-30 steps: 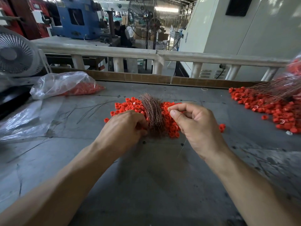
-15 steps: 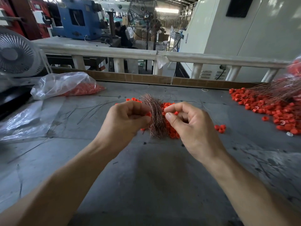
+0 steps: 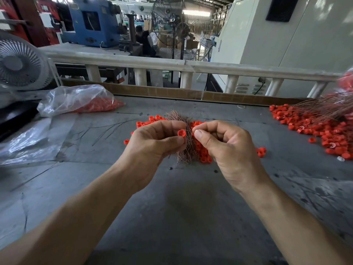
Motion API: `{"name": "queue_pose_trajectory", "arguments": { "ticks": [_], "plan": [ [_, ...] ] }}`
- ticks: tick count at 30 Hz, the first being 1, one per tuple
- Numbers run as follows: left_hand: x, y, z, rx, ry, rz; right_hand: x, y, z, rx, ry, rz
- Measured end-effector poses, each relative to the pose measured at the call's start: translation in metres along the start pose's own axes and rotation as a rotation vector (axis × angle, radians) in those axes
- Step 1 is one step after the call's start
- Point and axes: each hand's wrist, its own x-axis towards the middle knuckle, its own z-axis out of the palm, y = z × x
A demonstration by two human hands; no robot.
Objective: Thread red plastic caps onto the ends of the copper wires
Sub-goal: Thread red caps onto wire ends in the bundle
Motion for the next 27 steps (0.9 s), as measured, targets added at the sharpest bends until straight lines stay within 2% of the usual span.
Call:
{"name": "queue_pose_trajectory", "arguments": {
  "ticks": [14,21,27],
  "plan": [
    [-0.0042,-0.0003,0.0058,0.158,0.035,0.121,-0.0032,-0.0002,0.0061,-0.034,-0.021,0.022],
    [-0.0048,0.0001,0.0049,0.155,0.03,0.138,-0.0047,-0.0021,0.0055,-0.058,-0.055,0.013],
    [-0.0028,-0.0034,0.0024,0.105,0.0,0.124,-0.0047,-0.003,0.0054,-0.081,-0.02,0.034]
  ]
}}
